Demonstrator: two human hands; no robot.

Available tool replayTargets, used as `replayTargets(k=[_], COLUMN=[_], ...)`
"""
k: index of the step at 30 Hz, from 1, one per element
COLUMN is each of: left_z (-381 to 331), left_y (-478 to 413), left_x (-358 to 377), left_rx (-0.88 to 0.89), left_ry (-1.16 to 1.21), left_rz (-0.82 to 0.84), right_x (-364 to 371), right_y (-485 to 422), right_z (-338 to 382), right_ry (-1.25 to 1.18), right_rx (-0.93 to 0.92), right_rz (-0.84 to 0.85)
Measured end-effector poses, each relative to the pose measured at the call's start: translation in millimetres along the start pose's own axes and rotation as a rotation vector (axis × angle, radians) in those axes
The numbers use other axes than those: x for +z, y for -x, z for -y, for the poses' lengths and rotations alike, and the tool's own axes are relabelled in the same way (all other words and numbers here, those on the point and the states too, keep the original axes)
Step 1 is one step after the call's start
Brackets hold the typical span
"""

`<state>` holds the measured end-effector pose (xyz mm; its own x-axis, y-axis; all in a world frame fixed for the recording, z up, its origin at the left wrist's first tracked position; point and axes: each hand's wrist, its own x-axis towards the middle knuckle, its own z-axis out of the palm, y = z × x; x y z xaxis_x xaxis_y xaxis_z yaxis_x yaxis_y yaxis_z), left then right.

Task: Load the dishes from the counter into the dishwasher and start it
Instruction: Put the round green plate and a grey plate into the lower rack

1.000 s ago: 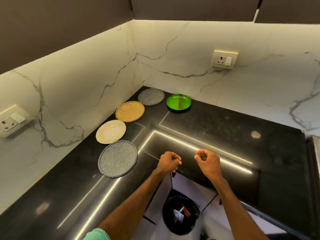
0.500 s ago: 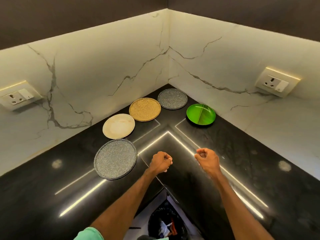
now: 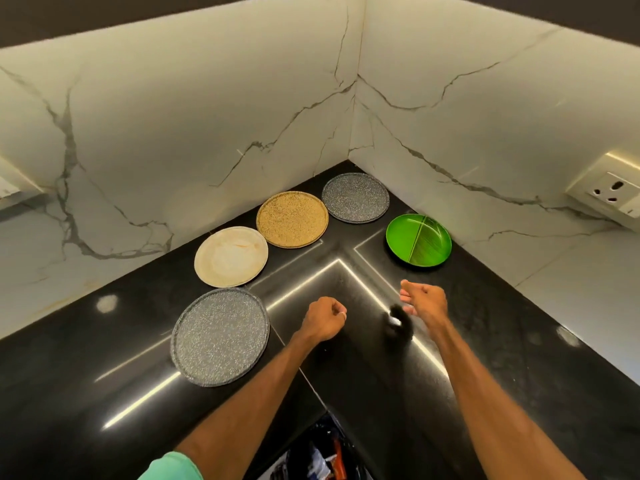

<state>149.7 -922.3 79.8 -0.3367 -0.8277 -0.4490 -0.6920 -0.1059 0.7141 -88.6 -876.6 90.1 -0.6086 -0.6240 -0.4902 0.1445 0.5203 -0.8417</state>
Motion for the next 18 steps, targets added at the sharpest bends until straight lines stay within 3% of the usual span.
replayTargets(k=[5, 18], left_z=[-2, -12], left_y=[-18, -60], left_x=[3, -10], left_rx=[-0.004, -0.043], left_ry=[0.009, 0.118], left_rz=[0.006, 0.029], right_x=[6, 9], right_y=[-56, -112], right_z=[19, 29], right_ry=[-0.169, -0.346], right_rx=[0.173, 0.385], right_rz=[-0.026, -0.063])
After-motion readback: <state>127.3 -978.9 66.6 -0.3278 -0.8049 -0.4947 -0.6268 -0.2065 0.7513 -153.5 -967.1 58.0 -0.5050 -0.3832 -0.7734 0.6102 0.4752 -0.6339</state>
